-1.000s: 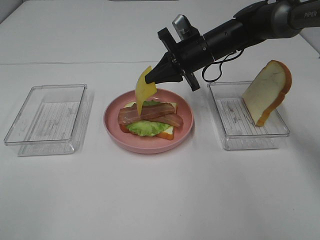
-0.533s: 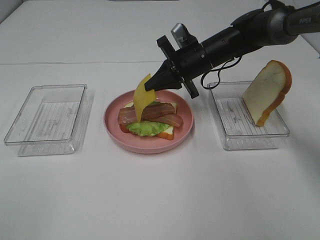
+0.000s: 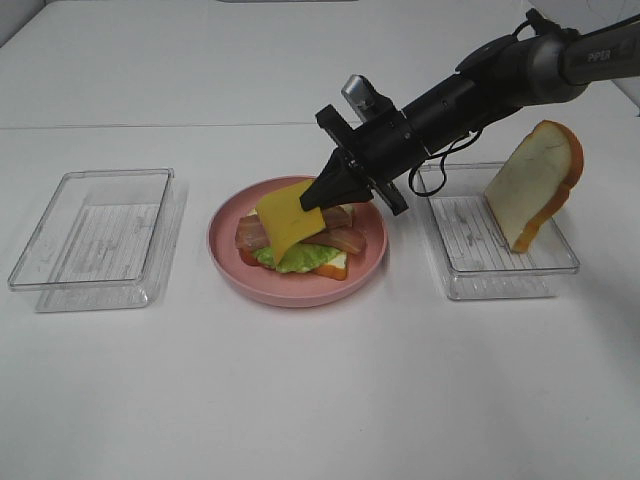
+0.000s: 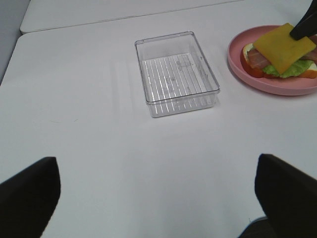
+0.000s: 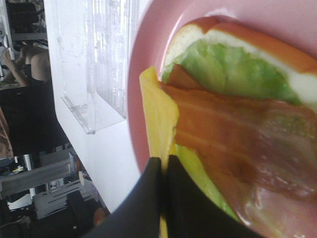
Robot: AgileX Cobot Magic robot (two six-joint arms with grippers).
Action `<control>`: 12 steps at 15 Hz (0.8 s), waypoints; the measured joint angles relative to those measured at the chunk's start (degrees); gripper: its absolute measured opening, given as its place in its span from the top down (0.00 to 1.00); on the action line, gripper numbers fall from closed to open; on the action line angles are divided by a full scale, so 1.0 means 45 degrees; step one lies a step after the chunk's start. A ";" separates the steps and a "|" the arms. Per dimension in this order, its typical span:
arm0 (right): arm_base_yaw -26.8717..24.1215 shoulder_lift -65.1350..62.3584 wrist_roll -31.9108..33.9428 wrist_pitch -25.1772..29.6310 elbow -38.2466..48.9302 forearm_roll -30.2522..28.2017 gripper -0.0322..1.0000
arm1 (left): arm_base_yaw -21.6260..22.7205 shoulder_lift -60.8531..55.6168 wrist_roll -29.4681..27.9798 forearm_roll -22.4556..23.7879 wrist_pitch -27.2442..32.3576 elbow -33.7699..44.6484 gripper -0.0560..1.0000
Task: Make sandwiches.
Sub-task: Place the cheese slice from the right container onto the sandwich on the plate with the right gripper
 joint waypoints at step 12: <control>0.0025 -0.0038 0.0318 -0.0267 -0.0293 -0.1375 0.28 | 0.0000 0.0000 0.0000 0.0000 0.0000 0.0000 0.01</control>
